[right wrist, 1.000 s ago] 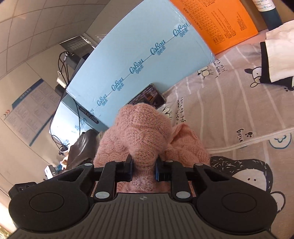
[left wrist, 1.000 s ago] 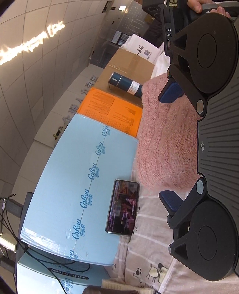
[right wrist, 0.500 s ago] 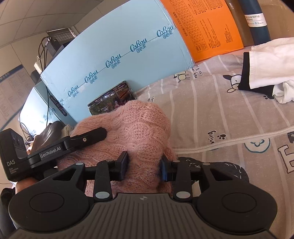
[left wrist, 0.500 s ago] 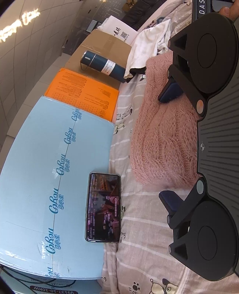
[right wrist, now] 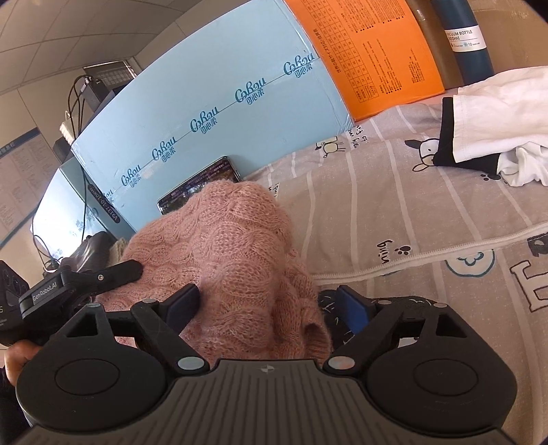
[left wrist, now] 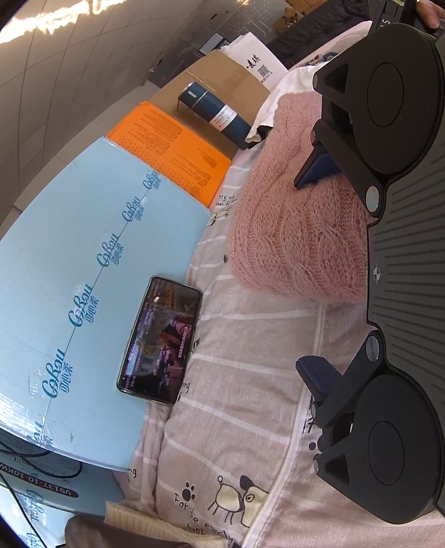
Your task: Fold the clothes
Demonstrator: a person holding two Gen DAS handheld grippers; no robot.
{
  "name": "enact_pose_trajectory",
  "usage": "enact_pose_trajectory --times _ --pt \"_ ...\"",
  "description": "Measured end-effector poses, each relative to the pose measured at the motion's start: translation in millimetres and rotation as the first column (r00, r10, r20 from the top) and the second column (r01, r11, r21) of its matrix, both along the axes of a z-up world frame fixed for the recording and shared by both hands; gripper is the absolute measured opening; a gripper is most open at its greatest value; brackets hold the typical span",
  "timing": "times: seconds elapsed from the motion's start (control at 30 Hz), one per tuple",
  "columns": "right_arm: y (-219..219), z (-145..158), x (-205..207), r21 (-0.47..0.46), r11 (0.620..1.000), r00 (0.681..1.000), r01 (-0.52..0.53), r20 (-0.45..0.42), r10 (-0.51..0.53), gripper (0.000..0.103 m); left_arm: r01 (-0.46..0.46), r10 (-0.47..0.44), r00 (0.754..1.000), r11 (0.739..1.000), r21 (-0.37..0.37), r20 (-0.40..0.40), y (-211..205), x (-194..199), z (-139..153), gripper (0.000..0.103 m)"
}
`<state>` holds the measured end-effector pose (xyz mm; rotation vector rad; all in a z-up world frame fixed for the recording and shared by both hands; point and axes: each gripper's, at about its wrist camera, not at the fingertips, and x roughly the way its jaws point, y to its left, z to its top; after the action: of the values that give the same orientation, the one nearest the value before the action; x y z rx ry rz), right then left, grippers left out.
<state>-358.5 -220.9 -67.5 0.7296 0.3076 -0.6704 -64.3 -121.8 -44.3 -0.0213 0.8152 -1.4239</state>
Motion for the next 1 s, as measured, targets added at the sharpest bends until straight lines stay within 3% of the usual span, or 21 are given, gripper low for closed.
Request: enact_pose_trajectory --times 0.27,0.43,0.6,0.8,1.0 --pt "-1.8 -2.9 3.5 0.007 1.0 1.0 -0.002 -0.013 0.002 0.095 -0.032 0.033 0.999 0.999 -0.034 0.038 -7.7 -9.8 -2.8 0.103" --pt "-1.3 -3.2 2.9 0.005 1.0 1.0 -0.003 -0.009 0.003 0.099 -0.051 0.054 0.998 0.994 -0.092 0.03 17.4 -6.3 13.6 0.103" --pt "-1.2 -3.0 1.8 -0.002 1.0 1.0 0.013 -0.01 -0.013 0.102 -0.01 0.017 0.992 0.998 -0.062 0.126 34.1 -13.6 15.3 0.103" --pt "-1.6 -2.5 1.4 -0.009 1.0 0.999 0.029 -0.014 -0.029 0.103 0.038 -0.026 0.994 0.993 -0.115 0.105 41.2 -16.6 13.1 0.103" --pt "-4.3 -3.9 1.2 -0.006 0.999 0.998 0.049 -0.026 -0.049 0.103 0.114 -0.102 0.984 0.99 -0.078 0.147 32.4 -32.1 7.0 0.103"
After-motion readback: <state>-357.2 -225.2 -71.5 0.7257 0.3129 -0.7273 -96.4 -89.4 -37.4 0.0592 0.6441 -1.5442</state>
